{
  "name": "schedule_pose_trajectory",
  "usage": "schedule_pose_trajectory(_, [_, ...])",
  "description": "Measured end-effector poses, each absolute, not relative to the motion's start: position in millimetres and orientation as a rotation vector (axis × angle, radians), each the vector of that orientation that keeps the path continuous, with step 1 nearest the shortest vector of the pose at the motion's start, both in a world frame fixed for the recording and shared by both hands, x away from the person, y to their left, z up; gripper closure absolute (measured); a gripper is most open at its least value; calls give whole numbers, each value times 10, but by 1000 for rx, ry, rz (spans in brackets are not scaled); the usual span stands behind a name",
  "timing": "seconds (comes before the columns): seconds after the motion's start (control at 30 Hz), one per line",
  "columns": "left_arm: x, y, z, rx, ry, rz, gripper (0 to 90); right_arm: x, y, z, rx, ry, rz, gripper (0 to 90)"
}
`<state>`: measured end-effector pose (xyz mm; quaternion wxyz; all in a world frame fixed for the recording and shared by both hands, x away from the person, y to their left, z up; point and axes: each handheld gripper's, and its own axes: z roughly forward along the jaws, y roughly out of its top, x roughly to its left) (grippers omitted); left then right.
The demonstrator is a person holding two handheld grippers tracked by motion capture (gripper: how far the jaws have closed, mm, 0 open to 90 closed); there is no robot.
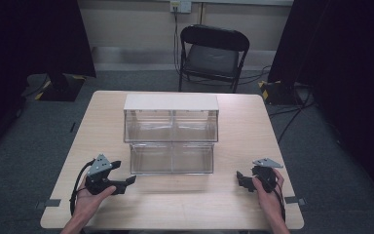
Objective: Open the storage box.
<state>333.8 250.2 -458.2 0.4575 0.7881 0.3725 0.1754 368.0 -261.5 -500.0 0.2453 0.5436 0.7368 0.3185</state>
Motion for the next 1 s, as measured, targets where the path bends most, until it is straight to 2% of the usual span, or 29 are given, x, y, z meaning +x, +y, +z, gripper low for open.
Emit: schedule_pose_trajectory(1.0, [3340, 2450, -4515, 1896, 889, 458, 169, 3680, -2615, -5001, 1483, 2011, 869, 129])
